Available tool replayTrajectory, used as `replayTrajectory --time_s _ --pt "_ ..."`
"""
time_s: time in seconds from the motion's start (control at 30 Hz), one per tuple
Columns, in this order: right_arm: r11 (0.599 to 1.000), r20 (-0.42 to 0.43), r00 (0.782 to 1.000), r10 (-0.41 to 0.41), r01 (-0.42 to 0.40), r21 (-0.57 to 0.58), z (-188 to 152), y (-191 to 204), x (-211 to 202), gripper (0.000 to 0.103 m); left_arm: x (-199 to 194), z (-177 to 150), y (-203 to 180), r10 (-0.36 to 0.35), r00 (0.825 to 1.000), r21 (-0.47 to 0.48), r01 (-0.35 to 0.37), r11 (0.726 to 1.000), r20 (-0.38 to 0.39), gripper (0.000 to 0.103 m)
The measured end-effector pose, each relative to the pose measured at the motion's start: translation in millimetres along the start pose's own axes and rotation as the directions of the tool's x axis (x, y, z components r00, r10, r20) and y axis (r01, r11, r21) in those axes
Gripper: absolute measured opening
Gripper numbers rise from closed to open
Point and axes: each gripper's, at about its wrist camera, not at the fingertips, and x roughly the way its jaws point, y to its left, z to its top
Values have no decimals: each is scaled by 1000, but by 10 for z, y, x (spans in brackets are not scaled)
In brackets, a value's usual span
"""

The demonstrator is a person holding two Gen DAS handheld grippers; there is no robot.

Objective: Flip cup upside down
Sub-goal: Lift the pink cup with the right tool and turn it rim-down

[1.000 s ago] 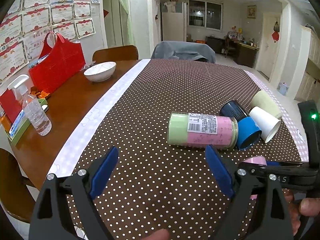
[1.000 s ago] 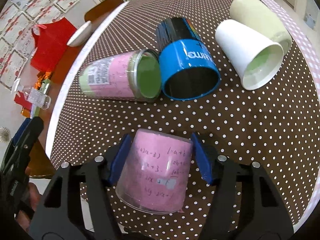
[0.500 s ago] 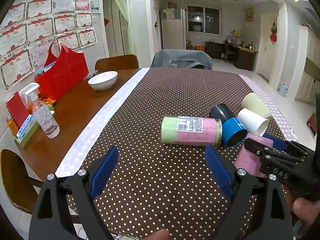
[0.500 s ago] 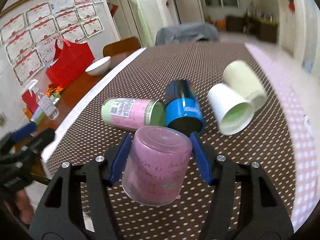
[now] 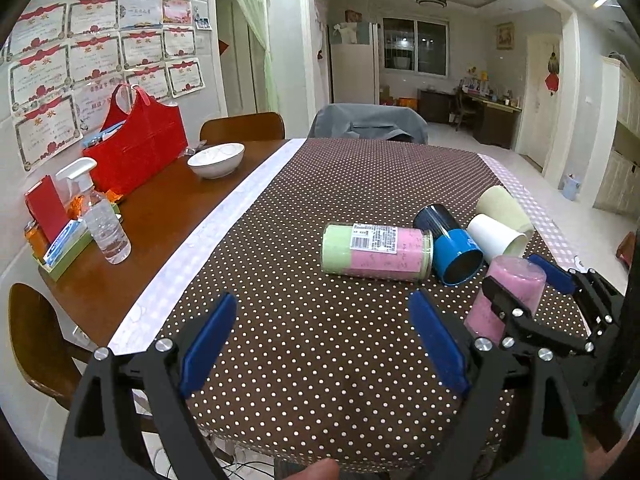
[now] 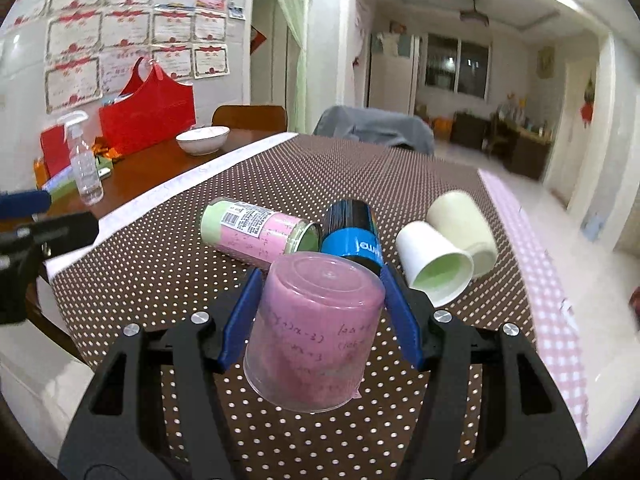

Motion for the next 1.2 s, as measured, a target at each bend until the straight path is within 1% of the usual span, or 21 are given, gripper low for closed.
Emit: replayTrajectory --time_s 0.2,0.37,0.83,1.0,1.07,1.13,1.2 --pt "998 22 999 -35 36 -43 -127 86 29 60 -85 -52 -47 -6 1000 6 6 1000 16 87" --pt "997 18 999 -45 46 -59 -211 107 76 60 -129 -68 -76 -7 1000 7 7 1000 24 87" --pt "998 -41 999 -33 30 -61 -394 116 213 61 -188 -79 -122 -5 1000 19 5 1000 27 87" --pt "998 -49 998 -27 24 -61 -417 111 209 62 -201 -73 -142 -4 1000 25 4 1000 28 87" --pt "998 -58 998 -17 14 -59 -423 108 212 69 -205 -71 -151 -6 1000 26 5 1000 29 87" --pt "999 -61 998 0 -3 -48 -431 99 199 85 -215 -70 -153 -5 999 28 4 1000 32 87" --pt "999 -67 998 19 -21 -27 -423 80 186 90 -227 -66 -154 -5 999 27 4 1000 34 87"
